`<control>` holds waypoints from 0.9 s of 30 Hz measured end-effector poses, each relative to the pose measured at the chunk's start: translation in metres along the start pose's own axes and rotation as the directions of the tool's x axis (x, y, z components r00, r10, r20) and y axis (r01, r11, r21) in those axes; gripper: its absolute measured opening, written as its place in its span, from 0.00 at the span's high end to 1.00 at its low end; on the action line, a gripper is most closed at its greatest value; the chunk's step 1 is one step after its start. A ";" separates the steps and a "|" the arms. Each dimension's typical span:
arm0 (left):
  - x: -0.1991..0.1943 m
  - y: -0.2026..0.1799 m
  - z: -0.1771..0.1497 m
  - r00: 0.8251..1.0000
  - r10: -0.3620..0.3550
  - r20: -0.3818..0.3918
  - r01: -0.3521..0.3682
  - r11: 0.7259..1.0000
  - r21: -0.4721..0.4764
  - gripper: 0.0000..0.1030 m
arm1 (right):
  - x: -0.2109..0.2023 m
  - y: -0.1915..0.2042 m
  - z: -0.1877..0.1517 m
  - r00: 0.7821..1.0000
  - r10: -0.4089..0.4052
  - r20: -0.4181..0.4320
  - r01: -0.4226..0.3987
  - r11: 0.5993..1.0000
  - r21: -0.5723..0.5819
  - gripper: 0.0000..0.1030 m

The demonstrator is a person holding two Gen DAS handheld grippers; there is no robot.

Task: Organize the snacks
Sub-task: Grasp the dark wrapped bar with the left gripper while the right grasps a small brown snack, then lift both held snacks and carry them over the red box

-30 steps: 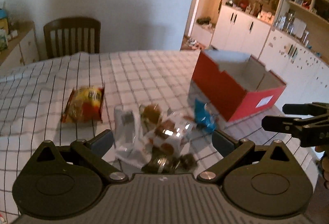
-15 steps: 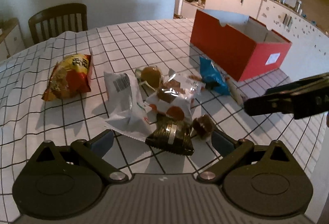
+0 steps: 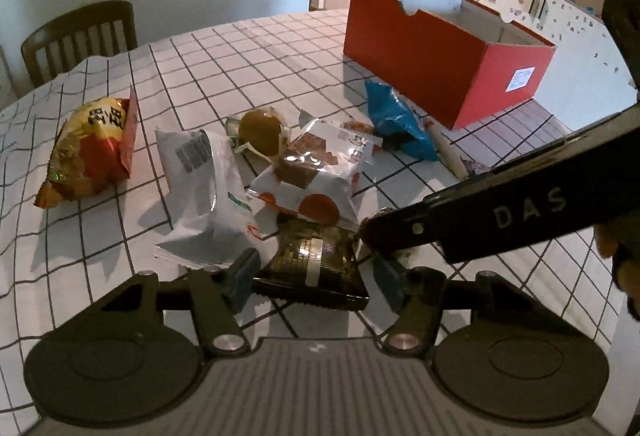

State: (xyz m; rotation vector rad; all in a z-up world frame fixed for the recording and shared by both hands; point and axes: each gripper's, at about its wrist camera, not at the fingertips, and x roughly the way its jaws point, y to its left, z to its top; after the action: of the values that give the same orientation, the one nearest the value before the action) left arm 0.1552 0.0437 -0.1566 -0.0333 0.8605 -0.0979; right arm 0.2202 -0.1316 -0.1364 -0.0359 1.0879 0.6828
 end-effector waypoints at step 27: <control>-0.015 0.005 -0.009 0.999 -0.010 -0.036 0.004 0.988 -0.154 0.52 | -0.005 -0.003 -0.009 1.000 -0.021 0.000 0.021 0.999 0.033 0.80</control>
State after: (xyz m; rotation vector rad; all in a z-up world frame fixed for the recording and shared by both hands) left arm 0.1388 0.0501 -0.1511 -0.1800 0.9037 -0.0386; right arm 0.2133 -0.1399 -0.1377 -0.0192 1.0968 0.6461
